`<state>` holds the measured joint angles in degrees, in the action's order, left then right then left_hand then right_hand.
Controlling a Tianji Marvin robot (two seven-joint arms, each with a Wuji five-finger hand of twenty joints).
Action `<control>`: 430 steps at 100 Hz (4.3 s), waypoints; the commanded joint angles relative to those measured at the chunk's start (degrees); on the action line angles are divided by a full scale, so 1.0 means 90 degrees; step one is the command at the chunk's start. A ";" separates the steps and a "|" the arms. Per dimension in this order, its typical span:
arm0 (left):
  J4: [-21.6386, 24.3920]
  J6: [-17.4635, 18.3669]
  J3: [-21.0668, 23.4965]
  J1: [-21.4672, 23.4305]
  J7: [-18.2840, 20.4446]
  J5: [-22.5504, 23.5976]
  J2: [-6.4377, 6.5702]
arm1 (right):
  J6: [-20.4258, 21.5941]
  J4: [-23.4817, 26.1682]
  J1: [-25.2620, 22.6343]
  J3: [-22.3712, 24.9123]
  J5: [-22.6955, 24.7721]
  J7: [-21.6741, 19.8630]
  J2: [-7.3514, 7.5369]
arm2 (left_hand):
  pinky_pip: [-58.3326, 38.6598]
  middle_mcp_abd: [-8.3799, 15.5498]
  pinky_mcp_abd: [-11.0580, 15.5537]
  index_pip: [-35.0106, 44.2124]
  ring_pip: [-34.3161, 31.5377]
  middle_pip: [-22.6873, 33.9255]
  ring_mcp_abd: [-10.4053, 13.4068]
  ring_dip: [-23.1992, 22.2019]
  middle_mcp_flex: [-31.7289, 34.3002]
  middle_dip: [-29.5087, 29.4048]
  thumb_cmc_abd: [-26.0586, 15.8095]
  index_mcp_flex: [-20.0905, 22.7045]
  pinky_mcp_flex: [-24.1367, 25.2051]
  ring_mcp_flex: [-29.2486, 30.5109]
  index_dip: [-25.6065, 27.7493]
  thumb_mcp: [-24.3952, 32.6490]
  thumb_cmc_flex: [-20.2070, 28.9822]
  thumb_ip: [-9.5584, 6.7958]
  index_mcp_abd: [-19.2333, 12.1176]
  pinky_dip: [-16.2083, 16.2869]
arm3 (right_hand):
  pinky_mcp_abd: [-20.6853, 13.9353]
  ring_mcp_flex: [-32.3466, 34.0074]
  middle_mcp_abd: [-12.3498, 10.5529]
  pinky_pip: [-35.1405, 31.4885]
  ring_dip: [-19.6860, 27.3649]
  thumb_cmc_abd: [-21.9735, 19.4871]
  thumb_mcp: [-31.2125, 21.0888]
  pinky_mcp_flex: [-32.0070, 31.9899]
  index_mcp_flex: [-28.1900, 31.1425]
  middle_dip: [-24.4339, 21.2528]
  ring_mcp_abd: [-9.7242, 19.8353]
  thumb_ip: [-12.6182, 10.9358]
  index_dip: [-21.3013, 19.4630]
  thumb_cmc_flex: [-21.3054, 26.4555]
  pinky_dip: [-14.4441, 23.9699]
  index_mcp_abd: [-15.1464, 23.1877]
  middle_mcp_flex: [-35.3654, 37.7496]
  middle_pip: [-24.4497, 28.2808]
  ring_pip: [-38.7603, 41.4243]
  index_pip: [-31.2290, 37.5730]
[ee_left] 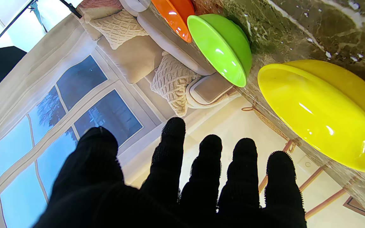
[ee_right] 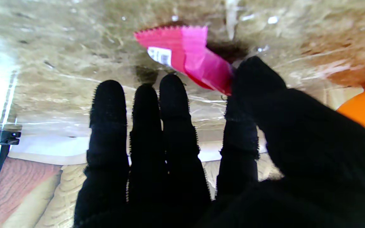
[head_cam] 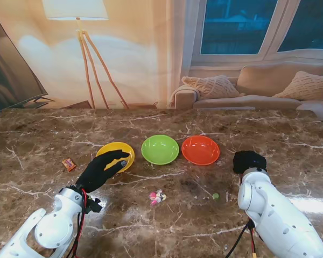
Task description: Portion candies into small dishes
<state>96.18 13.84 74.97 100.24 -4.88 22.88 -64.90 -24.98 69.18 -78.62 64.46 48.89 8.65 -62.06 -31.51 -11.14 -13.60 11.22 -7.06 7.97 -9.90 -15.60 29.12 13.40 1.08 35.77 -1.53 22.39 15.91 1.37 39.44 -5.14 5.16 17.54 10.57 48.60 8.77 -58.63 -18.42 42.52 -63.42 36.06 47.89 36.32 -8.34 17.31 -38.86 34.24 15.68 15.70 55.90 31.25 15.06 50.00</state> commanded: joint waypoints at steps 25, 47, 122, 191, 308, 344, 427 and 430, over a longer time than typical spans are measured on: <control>0.0039 -0.0054 0.0089 0.0064 0.0047 -0.0037 0.0000 | 0.0699 -0.0134 -0.0376 0.0181 0.0528 -0.0274 0.0068 | -0.0027 0.0216 0.0003 0.0082 0.0030 0.0040 0.0117 0.0067 -0.0064 -0.0070 -0.0208 0.0092 -0.0006 0.0088 0.0086 0.0022 0.0129 -0.0126 -0.0167 0.0082 | -0.0387 -0.0073 -0.1108 0.0201 -0.0172 0.0080 0.0199 -0.0598 -0.0995 -0.1635 0.0648 -0.0994 0.0961 -0.0467 0.0043 -0.1168 -0.1000 -0.1559 0.0197 -0.2998; 0.0039 -0.0035 0.0127 0.0088 0.0009 -0.0024 -0.0007 | 0.0813 0.0054 -0.0567 0.0359 0.1101 -0.0132 0.0144 | -0.0028 0.0234 -0.0010 0.0106 0.0028 0.0043 0.0121 0.0066 -0.0056 -0.0068 -0.0204 0.0138 -0.0015 0.0098 0.0097 0.0020 0.0127 -0.0127 -0.0176 0.0088 | -0.0514 -0.0882 -0.1158 0.0466 -0.0269 0.0182 0.0489 -0.1475 -0.1941 -0.1664 0.0753 -0.0859 0.1487 -0.1018 0.0612 -0.1359 -0.1753 -0.1616 0.0188 -0.3613; 0.0035 -0.0042 0.0137 0.0106 -0.0030 0.0005 -0.0012 | -0.0037 -0.0003 -0.0640 0.0067 0.1084 -0.0254 0.0125 | -0.0024 0.0246 -0.0087 0.0153 0.0016 0.0054 0.0108 0.0059 -0.0026 -0.0065 -0.0196 0.0217 -0.0032 0.0141 0.0138 0.0023 0.0146 -0.0125 -0.0165 0.0098 | -0.0558 -0.0781 -0.1567 -0.0542 -0.2221 0.1395 0.0297 -0.1322 0.0583 0.1439 0.1071 0.0219 -0.0491 -0.0016 0.2037 0.0366 -0.0723 0.0498 0.2764 0.0489; 0.0037 -0.0038 0.0134 0.0114 -0.0001 -0.0059 -0.0012 | 0.0320 -0.0195 -0.0587 0.0155 -0.0277 0.0024 -0.0137 | -0.0026 0.0257 -0.0125 0.0181 -0.0008 0.0080 0.0112 0.0042 0.0049 -0.0066 -0.0201 0.0319 -0.0055 0.0216 0.0156 0.0021 0.0157 -0.0122 -0.0179 0.0108 | -0.0454 0.2349 -0.1554 -0.1853 -0.1445 0.2404 -0.0124 0.1051 0.2916 0.0546 0.0605 -0.0022 -0.3970 0.1517 0.1590 0.0836 0.2270 -0.0101 0.2524 0.1771; 0.0051 -0.0033 0.0132 0.0123 0.0042 -0.0178 -0.0015 | 0.0170 -0.0285 -0.0588 0.0104 -0.0124 0.0183 -0.0135 | -0.0104 0.0280 -0.0217 0.0249 -0.0024 0.0096 0.0109 0.0032 0.0077 -0.0113 -0.0201 0.0420 -0.0104 0.0248 0.0183 0.0027 0.0206 -0.0122 -0.0216 0.0122 | -0.0131 -0.0089 -0.2008 -0.0853 -0.4205 0.1908 -0.0099 -0.0975 0.1759 0.4118 0.1170 -0.0119 -0.3137 0.0194 0.2171 0.0975 0.0221 0.2869 0.5151 0.0855; 0.0041 -0.0028 0.0112 0.0108 0.0065 -0.0258 -0.0019 | 0.0487 -0.0249 -0.0645 0.0213 -0.0263 0.0025 -0.0118 | -0.0075 0.0274 -0.0243 0.0254 -0.0016 0.0086 0.0108 0.0034 0.0071 -0.0115 -0.0198 0.0415 -0.0077 0.0238 0.0190 0.0026 0.0202 -0.0126 -0.0229 0.0120 | -0.0489 0.1817 -0.1478 -0.1516 -0.1646 0.2304 -0.0037 0.1103 0.2202 0.0295 0.0720 0.0071 -0.3387 0.1165 0.1669 0.0566 0.1738 -0.0428 0.2333 0.1185; 0.0079 -0.0035 0.0163 0.0151 0.0042 -0.0248 -0.0023 | 0.1352 0.1922 -0.0888 0.0958 -0.0008 -0.0023 -0.0161 | 0.0025 0.0263 -0.0277 0.0250 -0.0007 0.0070 0.0109 0.0031 0.0086 -0.0107 -0.0202 0.0417 -0.0068 0.0244 0.0194 0.0027 0.0197 -0.0130 -0.0219 0.0128 | -0.0557 0.2237 -0.1453 -0.1789 -0.1995 0.1946 -0.0046 0.1458 0.2188 0.0621 0.0660 -0.0010 -0.3617 0.1099 0.1670 0.0501 0.2119 -0.0068 0.2822 0.1066; 0.0081 -0.0033 0.0168 0.0155 0.0042 -0.0245 -0.0022 | 0.1363 0.1936 -0.0812 0.0904 -0.0020 -0.0031 -0.0165 | 0.0027 0.0260 -0.0276 0.0250 -0.0004 0.0072 0.0111 0.0032 0.0093 -0.0106 -0.0199 0.0418 -0.0069 0.0237 0.0195 0.0024 0.0194 -0.0129 -0.0225 0.0130 | -0.0546 0.2214 -0.1454 -0.1795 -0.2015 0.1918 -0.0036 0.1433 0.2158 0.0642 0.0659 -0.0007 -0.3618 0.1071 0.1680 0.0500 0.2102 -0.0064 0.2818 0.1049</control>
<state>96.77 13.65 76.42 101.18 -4.41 20.58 -64.97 -13.01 85.54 -87.83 73.46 48.98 9.16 -63.18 -31.48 -10.55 -15.78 12.78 -7.06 8.37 -9.90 -15.60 29.20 13.40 1.07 38.79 -2.40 23.74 16.70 1.37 39.95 -5.15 4.52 18.15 5.71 66.18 -5.02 -72.69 -35.39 66.23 -64.65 49.53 63.45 39.27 -1.30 15.82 -67.39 44.34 30.84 23.93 71.95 25.84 39.62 51.38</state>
